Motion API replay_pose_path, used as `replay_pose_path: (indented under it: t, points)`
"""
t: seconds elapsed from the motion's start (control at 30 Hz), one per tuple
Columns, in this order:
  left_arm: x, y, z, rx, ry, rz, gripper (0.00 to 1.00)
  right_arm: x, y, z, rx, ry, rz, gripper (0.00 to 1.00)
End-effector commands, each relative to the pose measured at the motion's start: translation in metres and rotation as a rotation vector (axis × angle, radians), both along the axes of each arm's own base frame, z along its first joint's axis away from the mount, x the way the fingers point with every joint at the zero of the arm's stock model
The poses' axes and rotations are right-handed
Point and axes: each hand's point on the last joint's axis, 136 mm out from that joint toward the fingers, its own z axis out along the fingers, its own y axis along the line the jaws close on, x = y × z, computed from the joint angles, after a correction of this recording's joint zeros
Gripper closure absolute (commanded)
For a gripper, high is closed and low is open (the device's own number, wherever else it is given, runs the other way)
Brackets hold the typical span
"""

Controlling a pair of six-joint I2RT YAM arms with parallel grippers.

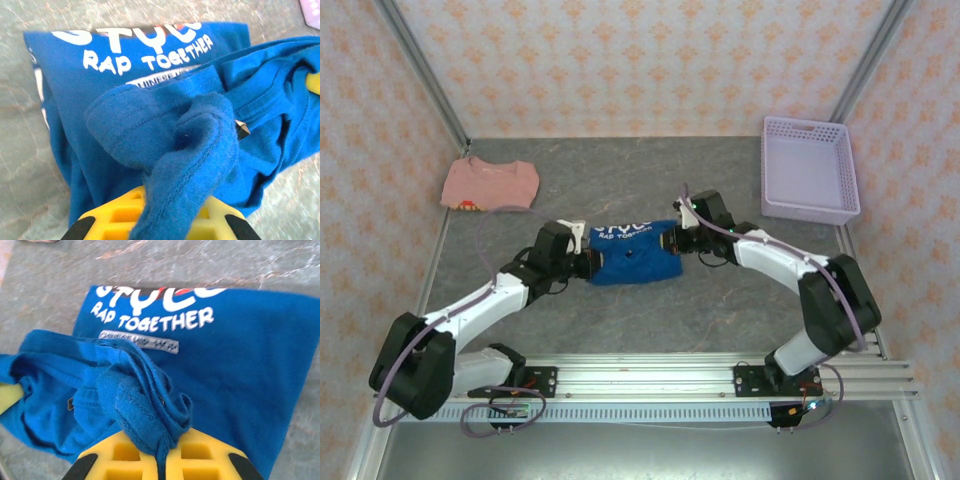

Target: Fold the inside-out t-shirt

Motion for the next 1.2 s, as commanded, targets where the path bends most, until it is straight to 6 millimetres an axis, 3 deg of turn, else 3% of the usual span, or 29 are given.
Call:
replay_pose_path:
  t: [0.0, 0.17, 0.23, 0.33, 0.4, 0.57, 0.67, 0.77, 0.83, 0.9, 1.0, 1.17]
  points:
    - [0.041, 0.01, 0.026, 0.042, -0.123, 0.068, 1.0, 0.029, -0.004, 0.008, -0.056, -0.045, -0.036, 1.0]
    - [0.076, 0.021, 0.016, 0.062, -0.111, 0.112, 0.99, 0.061, -0.01, -0.012, -0.119, -0.014, -0.07, 0.98]
    - [0.09, 0.025, 0.003, 0.088, -0.069, 0.125, 0.97, 0.07, -0.014, -0.028, -0.159, 0.023, -0.089, 0.97]
    - [0.103, 0.029, -0.02, 0.112, -0.014, 0.158, 0.85, 0.084, -0.02, -0.05, -0.234, 0.072, -0.117, 0.84]
    - [0.11, 0.037, -0.03, 0.134, 0.011, 0.205, 0.75, 0.094, -0.02, -0.052, -0.248, 0.072, -0.128, 0.75]
    - [0.122, 0.058, -0.029, 0.154, 0.007, 0.328, 0.55, 0.119, -0.021, -0.03, -0.23, 0.018, -0.166, 0.62]
    - [0.115, 0.068, -0.028, 0.204, 0.027, 0.344, 0.43, 0.117, -0.035, -0.024, -0.273, 0.039, -0.2, 0.58]
    - [0.098, 0.075, -0.023, 0.204, 0.063, 0.344, 0.24, 0.105, -0.055, -0.012, -0.293, 0.038, -0.24, 0.51]
    - [0.085, 0.066, -0.022, 0.119, 0.115, 0.301, 0.14, 0.093, -0.059, -0.002, -0.255, 0.029, -0.256, 0.41]
    - [0.075, 0.049, -0.028, 0.042, 0.173, 0.237, 0.05, 0.083, -0.057, 0.003, -0.212, 0.036, -0.258, 0.39]
    - [0.072, 0.028, -0.041, -0.029, 0.252, 0.147, 0.0, 0.075, -0.052, 0.0, -0.164, 0.059, -0.252, 0.38]
    - [0.089, 0.014, -0.062, -0.042, 0.296, 0.089, 0.0, 0.07, -0.045, -0.007, -0.137, 0.088, -0.238, 0.38]
